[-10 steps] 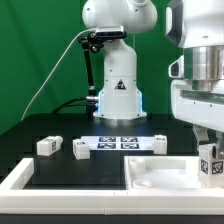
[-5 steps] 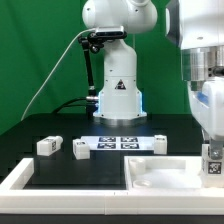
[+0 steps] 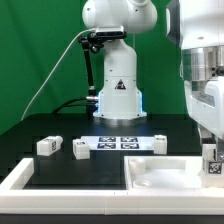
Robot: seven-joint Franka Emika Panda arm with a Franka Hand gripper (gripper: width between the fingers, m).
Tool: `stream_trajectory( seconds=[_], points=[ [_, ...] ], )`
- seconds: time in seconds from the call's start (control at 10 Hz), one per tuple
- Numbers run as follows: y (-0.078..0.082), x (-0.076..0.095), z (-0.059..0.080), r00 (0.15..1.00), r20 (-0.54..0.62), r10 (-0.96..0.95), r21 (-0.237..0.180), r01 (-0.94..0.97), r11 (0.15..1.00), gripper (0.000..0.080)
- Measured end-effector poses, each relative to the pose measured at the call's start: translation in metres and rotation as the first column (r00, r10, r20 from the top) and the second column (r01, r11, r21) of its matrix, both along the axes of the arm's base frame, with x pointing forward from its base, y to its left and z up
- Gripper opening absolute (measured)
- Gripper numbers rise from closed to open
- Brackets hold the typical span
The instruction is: Assemble one leg
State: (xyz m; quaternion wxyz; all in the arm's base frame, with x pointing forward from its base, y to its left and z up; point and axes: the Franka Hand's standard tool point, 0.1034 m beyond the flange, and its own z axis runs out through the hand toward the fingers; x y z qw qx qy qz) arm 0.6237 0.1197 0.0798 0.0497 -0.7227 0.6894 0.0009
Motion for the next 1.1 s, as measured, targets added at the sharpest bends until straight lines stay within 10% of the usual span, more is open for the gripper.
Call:
stream_trajectory(
  seconds=[0.5, 1.1],
  points=[
    [0.0079, -0.0002, 0.0021, 0.823, 0.012, 0.568, -0.068, -0.566, 0.822, 0.0649],
    [0.0083, -0.0009, 0.0009, 0.278, -0.032, 0.96, -0.13, -0.953, 0.272, 0.0649]
  ],
)
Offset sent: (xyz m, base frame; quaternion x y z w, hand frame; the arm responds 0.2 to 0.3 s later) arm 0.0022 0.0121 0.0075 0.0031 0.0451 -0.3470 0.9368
